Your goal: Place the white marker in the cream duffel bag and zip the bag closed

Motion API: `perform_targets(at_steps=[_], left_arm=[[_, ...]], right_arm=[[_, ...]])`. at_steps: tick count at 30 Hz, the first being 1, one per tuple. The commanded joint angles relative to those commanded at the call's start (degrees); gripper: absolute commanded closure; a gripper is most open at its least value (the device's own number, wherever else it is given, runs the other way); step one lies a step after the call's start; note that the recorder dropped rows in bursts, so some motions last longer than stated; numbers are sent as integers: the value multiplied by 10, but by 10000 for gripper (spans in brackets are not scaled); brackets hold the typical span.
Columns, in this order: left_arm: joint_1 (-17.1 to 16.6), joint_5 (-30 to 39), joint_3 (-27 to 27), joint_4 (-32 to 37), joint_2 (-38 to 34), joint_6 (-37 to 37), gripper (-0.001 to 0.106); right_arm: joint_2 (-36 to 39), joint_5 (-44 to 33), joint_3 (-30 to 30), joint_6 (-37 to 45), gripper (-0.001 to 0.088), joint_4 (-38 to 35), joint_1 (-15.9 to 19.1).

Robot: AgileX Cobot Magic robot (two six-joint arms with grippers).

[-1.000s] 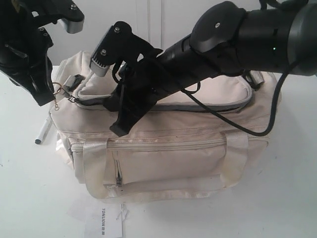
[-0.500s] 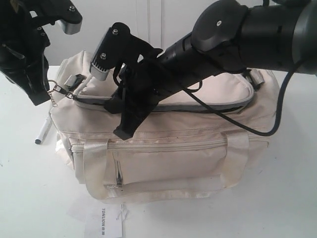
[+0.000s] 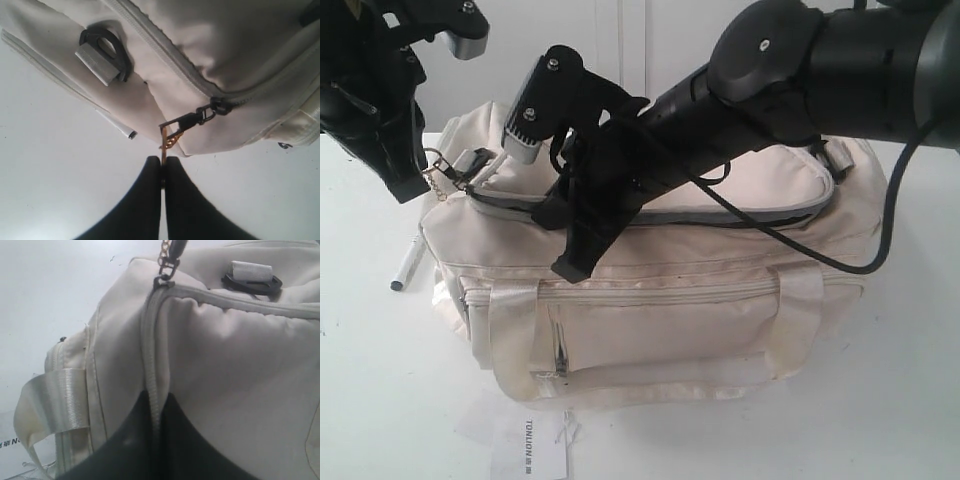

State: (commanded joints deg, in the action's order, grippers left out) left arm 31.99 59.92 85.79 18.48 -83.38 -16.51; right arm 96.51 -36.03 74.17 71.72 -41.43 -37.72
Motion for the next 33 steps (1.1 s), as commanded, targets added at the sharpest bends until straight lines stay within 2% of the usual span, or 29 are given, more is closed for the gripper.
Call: perform_targets(at_steps=[9,20,28,30,32,33], left_arm=[[0,-9,0,4,-24,-1,1053],[0,-68,0,22,-33,1,1053],[0,-74,0,24,-48,20,1051],[0,-75,0,24,-48,22,996],[0,-74,0,28,-45,30,874],[0,-70,0,31,-39,30,769]], right_arm=[[0,-3,0,2,868,0,0],[0,-13,0,2,868,0,0],[0,-16,0,2,868,1,0],[0,-16,0,2,868,1,0],[0,-16,0,2,868,1,0],[0,-16,0,2,868,1,0]])
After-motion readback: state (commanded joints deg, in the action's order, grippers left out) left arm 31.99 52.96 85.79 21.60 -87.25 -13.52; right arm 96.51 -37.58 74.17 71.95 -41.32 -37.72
